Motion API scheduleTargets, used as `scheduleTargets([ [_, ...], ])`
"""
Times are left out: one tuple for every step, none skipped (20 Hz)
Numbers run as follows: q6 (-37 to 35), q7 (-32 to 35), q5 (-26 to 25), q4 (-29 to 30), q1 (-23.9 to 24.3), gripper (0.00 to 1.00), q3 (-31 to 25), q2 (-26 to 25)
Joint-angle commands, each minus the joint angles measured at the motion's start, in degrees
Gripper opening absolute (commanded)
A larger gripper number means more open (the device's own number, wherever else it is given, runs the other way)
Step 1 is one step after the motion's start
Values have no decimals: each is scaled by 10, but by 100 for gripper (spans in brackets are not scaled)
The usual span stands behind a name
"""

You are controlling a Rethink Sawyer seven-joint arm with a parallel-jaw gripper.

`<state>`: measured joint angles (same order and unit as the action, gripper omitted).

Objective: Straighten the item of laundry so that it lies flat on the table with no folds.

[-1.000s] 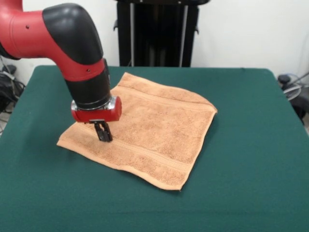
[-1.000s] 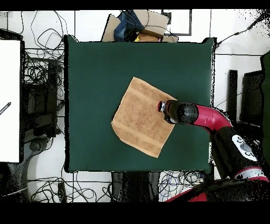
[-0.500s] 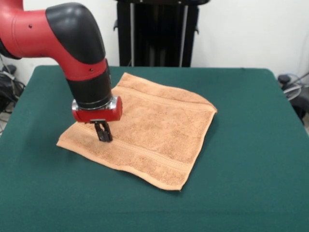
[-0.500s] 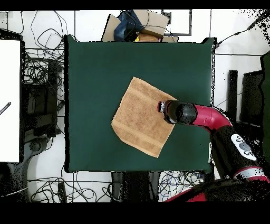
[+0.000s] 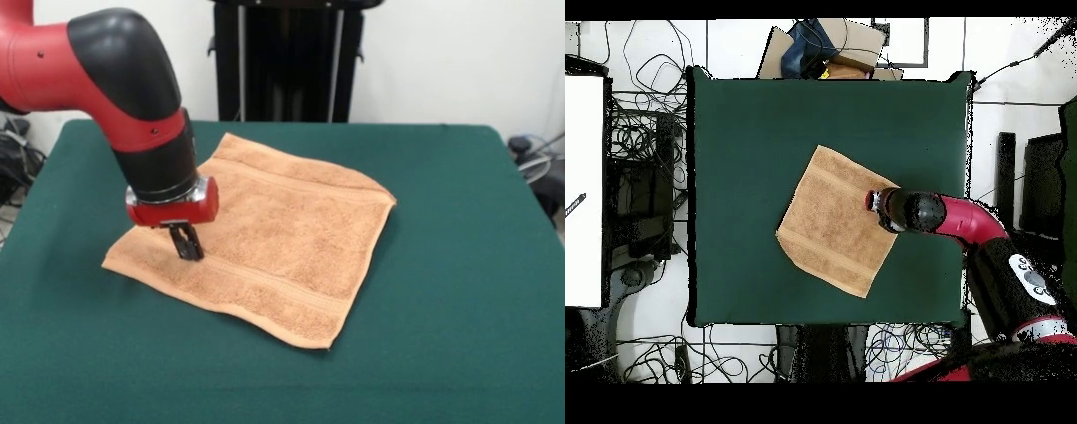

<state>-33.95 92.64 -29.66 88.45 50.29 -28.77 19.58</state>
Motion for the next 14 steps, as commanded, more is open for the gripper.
scheduleTargets([
  [9,-171,-78,-121,37,0,-27,-57],
  [6,-174,-81,-122,40,0,-30,-57],
  [4,-174,-84,-126,41,0,-33,-58],
  [3,-173,-87,-128,41,0,-34,-58],
  [2,-171,-90,-129,41,0,-36,-58],
  [3,-168,-94,-129,42,0,-37,-58],
  [3,-165,-96,-129,42,0,-39,-58],
  [2,-163,-99,-129,44,0,-42,-59],
  [-1,-165,-100,-131,46,0,-44,-60],
  [-4,-167,-101,-133,48,0,-47,-61],
  [-7,-172,-102,-137,50,0,-50,-62],
  [-10,-175,-103,-140,53,0,-52,-63],
  [-13,-179,-106,-144,55,0,-55,-65],
  [-18,-185,-107,-149,59,0,-60,-68],
])
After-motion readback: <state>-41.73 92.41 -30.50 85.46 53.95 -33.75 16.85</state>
